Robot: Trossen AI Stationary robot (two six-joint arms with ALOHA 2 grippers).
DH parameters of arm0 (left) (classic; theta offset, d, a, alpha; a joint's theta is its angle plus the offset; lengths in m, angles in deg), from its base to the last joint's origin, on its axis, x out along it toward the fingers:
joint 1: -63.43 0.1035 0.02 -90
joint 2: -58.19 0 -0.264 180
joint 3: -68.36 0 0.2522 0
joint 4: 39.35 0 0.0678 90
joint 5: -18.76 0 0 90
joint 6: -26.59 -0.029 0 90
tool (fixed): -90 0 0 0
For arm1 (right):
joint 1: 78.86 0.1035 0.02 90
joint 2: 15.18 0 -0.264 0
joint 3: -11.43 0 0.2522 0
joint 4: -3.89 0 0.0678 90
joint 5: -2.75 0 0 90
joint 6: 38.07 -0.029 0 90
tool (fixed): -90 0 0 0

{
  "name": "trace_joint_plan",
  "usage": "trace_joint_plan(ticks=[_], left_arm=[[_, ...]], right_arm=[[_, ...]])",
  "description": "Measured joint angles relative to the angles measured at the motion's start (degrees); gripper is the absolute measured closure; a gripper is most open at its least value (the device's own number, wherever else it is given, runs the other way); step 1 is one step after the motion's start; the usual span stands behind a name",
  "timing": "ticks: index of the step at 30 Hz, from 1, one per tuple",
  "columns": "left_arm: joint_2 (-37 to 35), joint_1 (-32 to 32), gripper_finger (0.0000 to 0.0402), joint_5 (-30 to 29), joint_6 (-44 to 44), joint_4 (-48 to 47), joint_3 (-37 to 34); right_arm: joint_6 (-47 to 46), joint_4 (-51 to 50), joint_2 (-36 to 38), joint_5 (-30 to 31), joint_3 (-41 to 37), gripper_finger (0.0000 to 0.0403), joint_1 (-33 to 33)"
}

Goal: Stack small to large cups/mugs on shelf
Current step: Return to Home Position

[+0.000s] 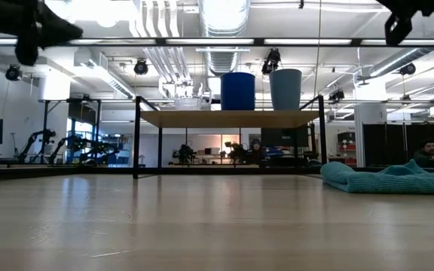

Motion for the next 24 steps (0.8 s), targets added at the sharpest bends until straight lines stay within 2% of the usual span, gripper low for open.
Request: trace_joint_plan(ticks=[2,5,11,14,17,24], left_arm=[[0.07,-0.02,0.0355,0.23,1.12,1.26,-3.12],[1.45,-0.04,0.0355,0.83,1.74,10.86,-7.41],[4.85,-0.03,0.0355,1.35,3.78,30.63,-18.28],[5.9,-0.04,0.0355,2.47,6.25,37.31,-22.44],[6.63,-0.11,0.0355,2.86,7.99,39.53,-25.26],[7.93,-0.13,0.0355,2.73,8.98,38.86,-25.38]], right_arm=[[-0.95,-0.21,2.66,-0.14,-2.28,0.0338,0.01],[-1.64,-0.05,5.91,-0.21,-5.43,0.0339,-0.01],[-1.92,1.92,4.69,-2.13,-9.45,0.0338,0.01],[-2.14,4.33,4.45,-3.04,-11.66,0.0341,0.01],[-2.17,7.93,4.64,-3.18,-14.55,0.0344,-0.01],[-5.6,20.84,5.09,-2.93,-24.36,0.0341,0.01]])
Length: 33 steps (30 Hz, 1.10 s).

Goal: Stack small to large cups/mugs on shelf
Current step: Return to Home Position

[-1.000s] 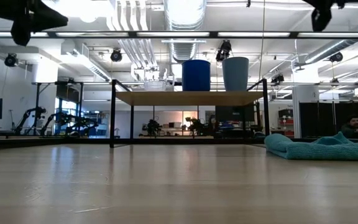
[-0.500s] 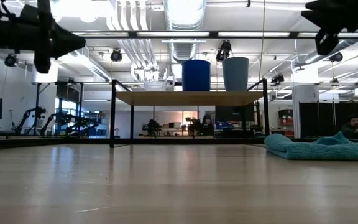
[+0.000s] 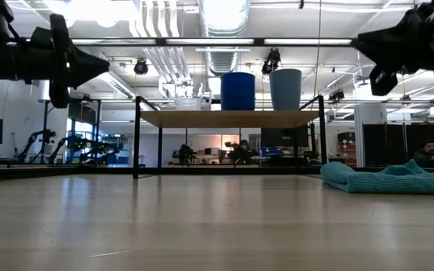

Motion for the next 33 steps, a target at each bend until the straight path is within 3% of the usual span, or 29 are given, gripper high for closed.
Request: trace_joint_plan(ticks=[7,10,18,27,33], left_arm=[[3.07,0.0,0.0355,-1.25,-1.19,-0.1,-0.04],[5.01,0.0,0.0355,-4.92,-1.6,-0.23,-0.07],[10.15,0.0,0.0355,-10.1,-2.84,-0.27,-0.11],[10.55,0.0,0.0355,-4.95,-2.67,0.44,-0.15],[9.54,0.0,0.0355,-4.67,-2.68,0.47,-0.2]], right_arm=[[1.09,-0.86,-0.47,7.12,0.01,0.0343,0.0],[1.7,-1.52,-0.67,9.98,0.01,0.034,-0.02],[1.35,-3.42,-0.72,11.18,0.01,0.0343,-0.02],[1.35,-3.18,-0.72,11.18,0.01,0.0339,-0.02],[1.53,-3.18,-0.72,11.18,0.03,0.0344,-0.02]])
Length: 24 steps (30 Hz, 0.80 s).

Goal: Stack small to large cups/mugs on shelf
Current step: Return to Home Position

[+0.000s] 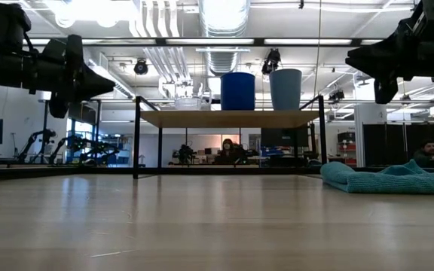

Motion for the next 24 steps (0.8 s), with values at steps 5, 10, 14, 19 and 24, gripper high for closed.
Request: trace_joint_plan(ticks=[5,10,14,19,24], left_arm=[[0.11,0.0,0.0355,0.01,-0.01,-0.01,-0.02],[0.04,0.0,0.0355,0.01,-0.01,-0.02,-0.02],[-1.06,-0.29,0.0355,0.02,-0.02,-0.7,-0.04],[-7.15,-1.14,0.0355,0.14,-0.03,-1.01,-0.04],[-13.1,-1.29,0.0355,0.1,-0.03,-0.94,-0.04]], right_arm=[[0.0,-0.02,0.0,0.0,0.0,0.0341,0.0],[0.0,-0.02,0.0,0.0,0.0,0.0337,0.0],[0.0,-0.02,0.0,0.0,0.0,0.0339,0.0],[0.0,-0.02,0.0,0.0,0.0,0.0337,0.0],[0.0,-0.02,0.0,0.0,0.0,0.0339,0.0]])
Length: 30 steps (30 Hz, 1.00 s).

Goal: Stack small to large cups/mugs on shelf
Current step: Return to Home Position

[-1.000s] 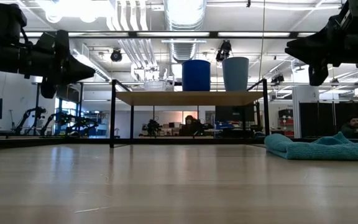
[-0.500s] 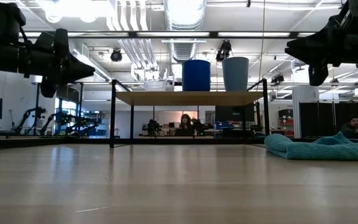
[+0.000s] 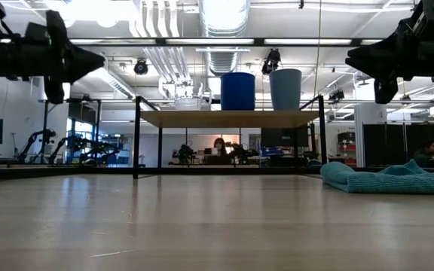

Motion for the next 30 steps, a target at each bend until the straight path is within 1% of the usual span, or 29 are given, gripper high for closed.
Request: trace_joint_plan(ticks=[5,12,24,30], left_arm=[[-4.44,-0.09,0.0355,-0.02,-0.01,0.5,-0.02],[-4.35,-0.11,0.0355,-0.02,0.0,0.36,-0.02],[-0.36,-0.11,0.0355,-0.04,0.0,0.09,0.13],[1.34,-0.11,0.0355,-0.04,0.0,0.22,0.13]], right_arm=[[0.0,0.0,0.0,0.0,0.02,0.0344,0.0],[0.0,0.0,0.0,0.0,0.02,0.0339,0.0],[0.0,0.0,0.0,0.0,0.02,0.0344,0.0],[0.01,0.0,0.0,0.0,0.03,0.0339,0.0]])
